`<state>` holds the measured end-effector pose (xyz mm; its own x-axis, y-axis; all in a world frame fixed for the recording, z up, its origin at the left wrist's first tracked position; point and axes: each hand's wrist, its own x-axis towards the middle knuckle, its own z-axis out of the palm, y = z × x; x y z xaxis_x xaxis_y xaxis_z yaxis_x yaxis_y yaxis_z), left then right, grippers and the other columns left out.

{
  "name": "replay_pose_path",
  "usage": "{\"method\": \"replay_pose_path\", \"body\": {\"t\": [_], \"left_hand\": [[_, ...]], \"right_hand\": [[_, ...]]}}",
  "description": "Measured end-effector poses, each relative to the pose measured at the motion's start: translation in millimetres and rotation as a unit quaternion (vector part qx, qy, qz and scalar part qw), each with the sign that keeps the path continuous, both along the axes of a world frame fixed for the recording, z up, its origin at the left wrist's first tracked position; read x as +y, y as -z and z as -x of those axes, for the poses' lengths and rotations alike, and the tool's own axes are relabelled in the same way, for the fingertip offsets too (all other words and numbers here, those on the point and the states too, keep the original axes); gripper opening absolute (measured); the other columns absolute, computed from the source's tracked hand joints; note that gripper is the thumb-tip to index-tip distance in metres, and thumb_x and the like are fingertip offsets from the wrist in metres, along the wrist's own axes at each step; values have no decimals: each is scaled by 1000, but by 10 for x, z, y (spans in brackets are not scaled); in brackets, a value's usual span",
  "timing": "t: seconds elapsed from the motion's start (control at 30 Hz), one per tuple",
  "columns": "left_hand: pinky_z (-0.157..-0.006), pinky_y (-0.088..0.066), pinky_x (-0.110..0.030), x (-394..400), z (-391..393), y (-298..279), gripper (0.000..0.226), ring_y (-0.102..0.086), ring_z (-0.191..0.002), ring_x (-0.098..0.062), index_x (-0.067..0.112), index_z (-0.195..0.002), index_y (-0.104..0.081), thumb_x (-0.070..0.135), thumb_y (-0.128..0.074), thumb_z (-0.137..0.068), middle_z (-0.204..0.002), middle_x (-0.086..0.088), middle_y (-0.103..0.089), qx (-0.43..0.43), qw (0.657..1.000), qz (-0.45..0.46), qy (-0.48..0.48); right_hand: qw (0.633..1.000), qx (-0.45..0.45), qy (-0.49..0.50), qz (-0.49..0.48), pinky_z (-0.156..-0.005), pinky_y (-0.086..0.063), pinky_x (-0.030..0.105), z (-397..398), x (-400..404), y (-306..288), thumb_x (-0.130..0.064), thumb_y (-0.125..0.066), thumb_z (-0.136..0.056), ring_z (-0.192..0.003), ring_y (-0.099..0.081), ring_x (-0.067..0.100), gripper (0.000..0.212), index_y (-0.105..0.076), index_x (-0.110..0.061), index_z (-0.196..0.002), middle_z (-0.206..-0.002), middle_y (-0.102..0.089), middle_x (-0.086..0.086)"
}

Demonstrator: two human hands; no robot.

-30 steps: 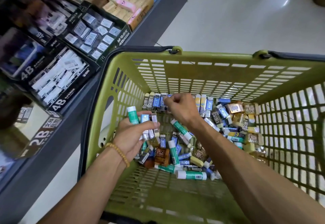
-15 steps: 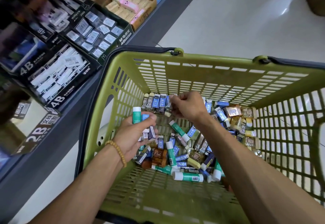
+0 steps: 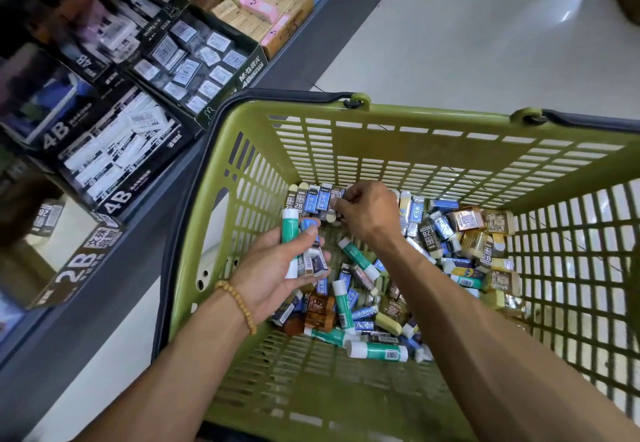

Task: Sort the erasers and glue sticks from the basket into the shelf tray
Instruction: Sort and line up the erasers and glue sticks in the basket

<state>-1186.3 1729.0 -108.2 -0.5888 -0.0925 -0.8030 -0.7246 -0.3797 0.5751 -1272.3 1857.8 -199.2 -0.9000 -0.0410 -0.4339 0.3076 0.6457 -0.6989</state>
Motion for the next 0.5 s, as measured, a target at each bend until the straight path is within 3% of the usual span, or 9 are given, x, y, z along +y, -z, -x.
{"method": "replay_pose_path", "body": {"t": [0.07, 0.17, 0.23, 0.4, 0.5], "left_hand": [[-78, -59, -42, 10, -4, 3, 21, -73, -84, -20, 8, -110, -63, 8, -60, -90, -100, -10, -72, 1, 1000, 8, -12], [-74, -60, -40, 32, 30, 10, 14, -71, -85, -25, 9, -104, -61, 4, -58, -91, -96, -12, -71, 4, 998, -1, -66], [-70, -60, -38, 39, 50, 21, 11, -69, -81, -22, 12, -98, -60, 4, -59, -91, -90, -8, -70, 9, 997, 15, -79], [-71, -59, -37, 39, 48, 27, 17, -67, -81, -17, 13, -102, -64, 4, -64, -87, -94, -6, -71, 8, 998, 56, -35], [-84, -56, -45, 50, 34, 30, 22, -67, -94, -22, 14, -105, -68, 7, -67, -84, -98, -6, -73, -10, 998, 58, -9]], "right_hand": [[1000, 10, -4, 5, -61, -53, 30, -9, 13, -58, -25, -67, -87, -67, -67, 21, 19, -70, -12, -73, -67, -70, 2], [993, -17, 11, 115, -63, -53, 32, -119, 95, -269, -22, -62, -92, -60, -62, 16, 27, -67, -13, -67, -66, -69, 4], [980, -71, -30, 185, -60, -49, 30, -220, 181, -450, -25, -64, -95, -58, -59, 14, 28, -67, -12, -70, -70, -70, 11], [951, -137, -76, 268, -53, -49, 25, -341, 254, -639, -19, -71, -91, -55, -60, 14, 16, -70, -3, -93, -72, -70, 11], [943, -168, -68, 280, -49, -46, 22, -345, 237, -638, -8, -68, -93, -48, -52, 13, 18, -66, 10, -94, -62, -60, 11]]}}
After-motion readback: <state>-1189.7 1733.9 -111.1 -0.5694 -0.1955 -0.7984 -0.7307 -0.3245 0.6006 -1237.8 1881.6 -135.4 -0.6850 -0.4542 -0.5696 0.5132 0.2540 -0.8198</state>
